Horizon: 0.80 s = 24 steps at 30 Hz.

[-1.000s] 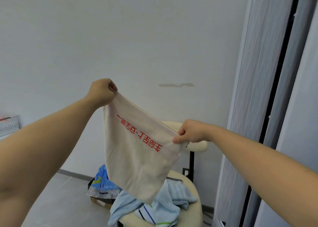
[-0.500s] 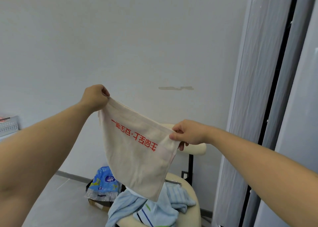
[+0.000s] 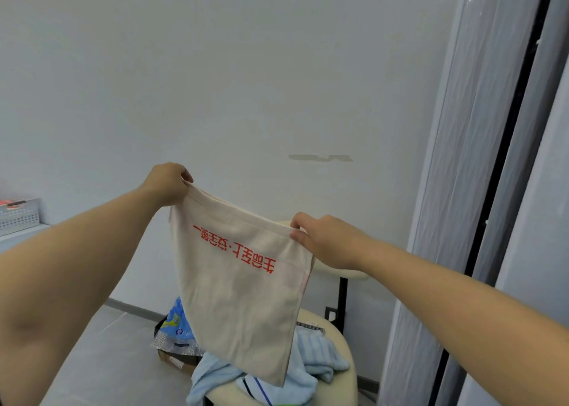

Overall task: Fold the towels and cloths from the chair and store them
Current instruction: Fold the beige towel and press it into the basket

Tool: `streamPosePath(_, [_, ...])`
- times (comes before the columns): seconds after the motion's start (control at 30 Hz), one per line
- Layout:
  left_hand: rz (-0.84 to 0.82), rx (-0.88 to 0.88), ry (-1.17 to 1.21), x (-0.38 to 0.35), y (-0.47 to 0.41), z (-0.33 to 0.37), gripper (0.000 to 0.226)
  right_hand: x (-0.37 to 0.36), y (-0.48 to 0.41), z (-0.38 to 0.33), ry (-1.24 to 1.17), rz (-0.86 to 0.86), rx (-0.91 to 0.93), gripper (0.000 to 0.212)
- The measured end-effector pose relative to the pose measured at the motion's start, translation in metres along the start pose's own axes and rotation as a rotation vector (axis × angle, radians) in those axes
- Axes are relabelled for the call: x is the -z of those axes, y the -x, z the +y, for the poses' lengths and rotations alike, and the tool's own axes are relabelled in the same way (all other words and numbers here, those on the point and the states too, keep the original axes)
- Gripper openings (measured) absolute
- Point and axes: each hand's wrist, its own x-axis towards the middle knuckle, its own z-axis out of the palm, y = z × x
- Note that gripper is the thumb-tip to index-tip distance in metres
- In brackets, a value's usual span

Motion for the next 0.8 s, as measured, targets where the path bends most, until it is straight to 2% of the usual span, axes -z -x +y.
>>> streamPosePath(0.07, [-0.024,-0.010,-0.028,0.002,0.001,0.000,0.040,0.003,0.000,0.001,-0.023,-0.043,-0.018,0.026])
streamPosePath(0.2, [-0.126,-0.034,-0.113,0.008,0.006,-0.003,0.040,0.009,-0.002,0.008,0.088,-0.218,-0.053,0.040])
streamPosePath(0.33, [-0.344,0.015,-0.179,0.011,0.019,-0.002,0.029,0.019,-0.015,0.034,0.264,-0.116,-0.182,0.045])
streamPosePath(0.37, [-0.390,0.005,-0.189,0.010,0.022,0.001,0.027,0.020,-0.016,0.039,0.293,-0.162,-0.214,0.046])
streamPosePath(0.43, [-0.346,-0.052,-0.148,0.004,0.025,0.011,0.025,0.019,-0.019,0.048,0.221,-0.338,-0.259,0.044])
streamPosePath(0.47, [-0.308,-0.071,-0.129,0.002,0.026,0.017,0.024,0.018,-0.020,0.049,0.202,-0.363,-0.281,0.043])
streamPosePath(0.53, [-0.346,-0.042,-0.108,-0.001,0.034,0.028,0.025,0.024,-0.020,0.049,0.318,-0.245,-0.305,0.040])
streamPosePath(0.6, [-0.358,-0.041,-0.076,-0.005,0.037,0.034,0.026,0.031,-0.022,0.052,0.331,-0.284,-0.350,0.040])
streamPosePath(0.67, [-0.140,-0.090,-0.011,-0.009,0.034,0.035,0.024,0.033,-0.025,0.054,0.222,-0.322,-0.375,0.041])
streamPosePath(0.7, [-0.184,-0.069,-0.015,-0.011,0.037,0.038,0.020,0.035,-0.024,0.055,0.232,-0.240,-0.376,0.040])
streamPosePath(0.73, [-0.345,-0.070,-0.053,-0.014,0.043,0.042,0.018,0.037,-0.025,0.056,0.260,-0.168,-0.376,0.037])
streamPosePath(0.77, [-0.566,-0.010,-0.039,-0.021,0.049,0.042,0.019,0.039,-0.024,0.054,0.257,-0.184,-0.378,0.035])
streamPosePath(0.8, [-0.703,0.020,-0.019,-0.025,0.054,0.041,0.020,0.039,-0.027,0.055,0.214,-0.245,-0.373,0.034])
